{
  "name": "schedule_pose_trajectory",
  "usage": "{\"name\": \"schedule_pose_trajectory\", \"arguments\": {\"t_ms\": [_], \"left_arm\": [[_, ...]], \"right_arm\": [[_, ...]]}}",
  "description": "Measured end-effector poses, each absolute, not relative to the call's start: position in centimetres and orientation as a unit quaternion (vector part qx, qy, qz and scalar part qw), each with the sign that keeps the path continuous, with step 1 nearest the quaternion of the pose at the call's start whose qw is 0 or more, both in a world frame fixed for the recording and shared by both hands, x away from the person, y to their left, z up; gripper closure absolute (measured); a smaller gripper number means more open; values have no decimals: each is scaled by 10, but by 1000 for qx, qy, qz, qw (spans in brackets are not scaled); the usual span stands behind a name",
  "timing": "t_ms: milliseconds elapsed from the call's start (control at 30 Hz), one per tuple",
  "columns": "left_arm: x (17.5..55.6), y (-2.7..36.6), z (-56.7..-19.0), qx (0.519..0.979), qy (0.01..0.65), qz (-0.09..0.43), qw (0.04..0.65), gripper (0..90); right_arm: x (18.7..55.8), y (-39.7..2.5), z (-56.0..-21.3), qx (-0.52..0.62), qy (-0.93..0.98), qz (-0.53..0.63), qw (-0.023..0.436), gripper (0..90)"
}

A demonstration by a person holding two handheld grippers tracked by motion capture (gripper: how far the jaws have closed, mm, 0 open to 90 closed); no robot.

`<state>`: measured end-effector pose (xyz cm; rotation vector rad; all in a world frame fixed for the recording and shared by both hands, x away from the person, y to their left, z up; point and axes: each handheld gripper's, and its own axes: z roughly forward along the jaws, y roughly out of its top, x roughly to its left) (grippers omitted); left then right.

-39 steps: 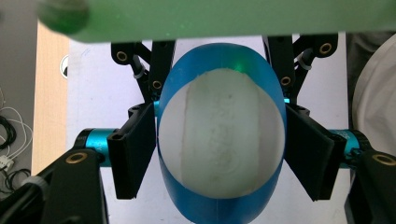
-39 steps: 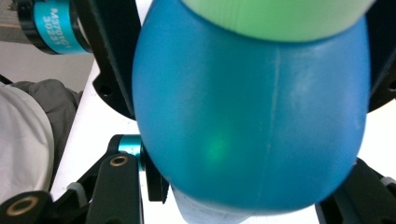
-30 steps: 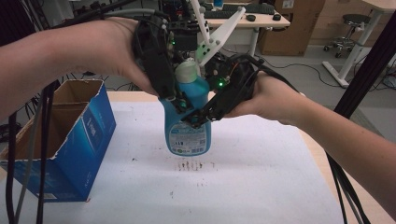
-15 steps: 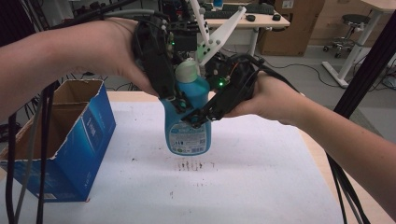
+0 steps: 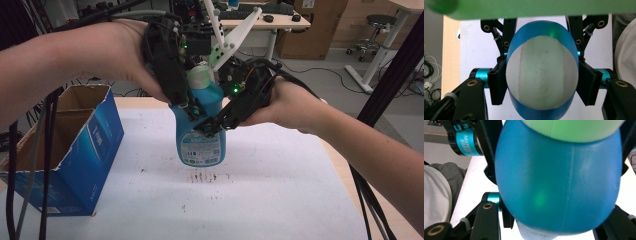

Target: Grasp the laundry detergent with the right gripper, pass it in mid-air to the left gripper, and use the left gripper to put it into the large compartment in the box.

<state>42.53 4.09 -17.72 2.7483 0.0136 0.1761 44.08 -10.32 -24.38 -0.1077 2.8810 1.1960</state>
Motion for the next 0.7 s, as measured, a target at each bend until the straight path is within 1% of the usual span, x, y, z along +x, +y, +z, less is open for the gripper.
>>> {"name": "schedule_pose_trajectory", "arguments": {"t_ms": [67,700], "left_arm": [[425,41,-177,979,7,62,192,376],[426,44,-178,979,3,65,196,381]], "right_arm": [[441,-103,-244,-35,924,381,13,462],[442,-102,-244,-39,924,379,17,458]]}}
